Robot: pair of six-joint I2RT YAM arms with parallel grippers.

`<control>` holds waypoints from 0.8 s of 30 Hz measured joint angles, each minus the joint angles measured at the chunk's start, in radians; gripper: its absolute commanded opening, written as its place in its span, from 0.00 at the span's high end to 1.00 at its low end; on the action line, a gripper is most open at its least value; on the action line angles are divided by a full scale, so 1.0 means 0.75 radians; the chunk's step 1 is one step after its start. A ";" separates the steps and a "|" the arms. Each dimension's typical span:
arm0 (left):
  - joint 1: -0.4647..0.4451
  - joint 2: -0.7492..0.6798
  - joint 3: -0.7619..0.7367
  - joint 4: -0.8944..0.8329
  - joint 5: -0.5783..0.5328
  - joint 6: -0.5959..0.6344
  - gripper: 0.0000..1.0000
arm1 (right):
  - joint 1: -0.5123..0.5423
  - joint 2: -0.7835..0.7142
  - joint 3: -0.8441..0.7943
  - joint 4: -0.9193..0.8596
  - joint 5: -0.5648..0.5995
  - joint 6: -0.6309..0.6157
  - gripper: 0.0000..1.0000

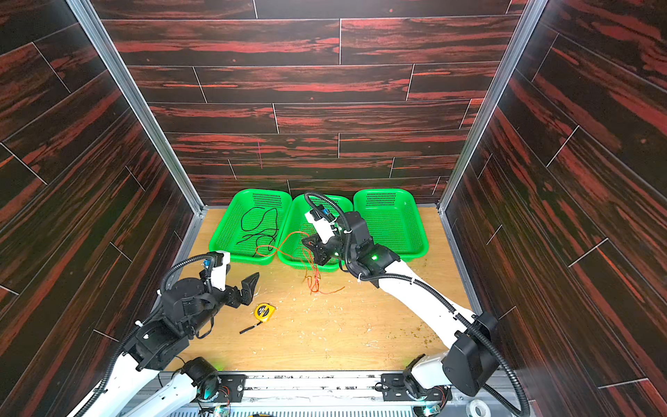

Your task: Untangle the cables

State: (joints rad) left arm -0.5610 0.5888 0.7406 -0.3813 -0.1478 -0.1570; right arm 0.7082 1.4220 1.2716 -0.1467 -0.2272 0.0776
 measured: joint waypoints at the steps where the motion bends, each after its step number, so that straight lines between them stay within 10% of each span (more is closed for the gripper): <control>1: 0.000 -0.004 0.010 -0.005 0.017 -0.001 0.01 | -0.003 0.001 0.003 -0.011 0.001 -0.010 1.00; 12: 0.000 -0.041 0.158 -0.131 0.040 -0.046 0.01 | -0.095 0.028 -0.003 -0.061 -0.010 -0.110 1.00; 24: 0.013 0.337 0.442 -0.157 -0.072 -0.056 0.04 | -0.094 -0.006 -0.218 0.048 -0.226 -0.204 1.00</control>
State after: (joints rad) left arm -0.5510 0.8413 1.0721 -0.4992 -0.2016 -0.1989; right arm 0.6376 1.4174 1.1084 -0.1108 -0.3969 -0.0757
